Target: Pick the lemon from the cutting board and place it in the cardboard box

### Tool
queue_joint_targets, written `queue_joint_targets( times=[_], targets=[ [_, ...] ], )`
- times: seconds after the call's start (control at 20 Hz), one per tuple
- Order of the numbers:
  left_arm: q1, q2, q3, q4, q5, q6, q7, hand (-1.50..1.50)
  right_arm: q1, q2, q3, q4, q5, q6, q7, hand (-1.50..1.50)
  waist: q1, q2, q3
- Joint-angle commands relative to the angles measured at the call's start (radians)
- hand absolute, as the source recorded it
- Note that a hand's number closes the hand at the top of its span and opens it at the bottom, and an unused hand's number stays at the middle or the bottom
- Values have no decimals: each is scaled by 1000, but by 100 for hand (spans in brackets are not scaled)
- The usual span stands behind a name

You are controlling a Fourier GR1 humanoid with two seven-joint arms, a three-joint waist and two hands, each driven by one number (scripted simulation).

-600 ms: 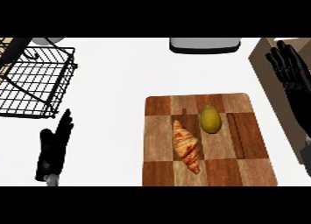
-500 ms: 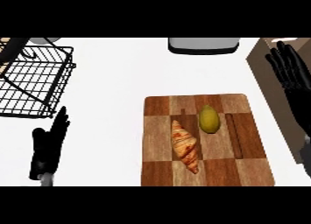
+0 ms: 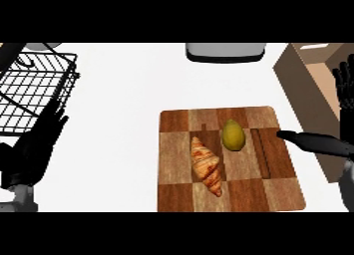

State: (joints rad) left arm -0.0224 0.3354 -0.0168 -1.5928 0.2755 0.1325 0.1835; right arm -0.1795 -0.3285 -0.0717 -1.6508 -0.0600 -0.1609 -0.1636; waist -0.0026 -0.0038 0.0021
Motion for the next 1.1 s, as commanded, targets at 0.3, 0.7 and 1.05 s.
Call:
queue_joint_targets(
  times=[0.3,0.7,1.05],
  targets=[
    [37,28,59,-34,74,-86,12,0,116,-160,158,-243,270,67,171,-150,3,-2,-6],
    [12,43,61,-45,75,-100,32,0,2,-396,277,-335,422,349,646,-150,13,-1,-9],
    [-32,56,100,23,114,-152,31,0,-284,-244,427,-283,356,556,1079,-150,25,5,-6]
  ],
)
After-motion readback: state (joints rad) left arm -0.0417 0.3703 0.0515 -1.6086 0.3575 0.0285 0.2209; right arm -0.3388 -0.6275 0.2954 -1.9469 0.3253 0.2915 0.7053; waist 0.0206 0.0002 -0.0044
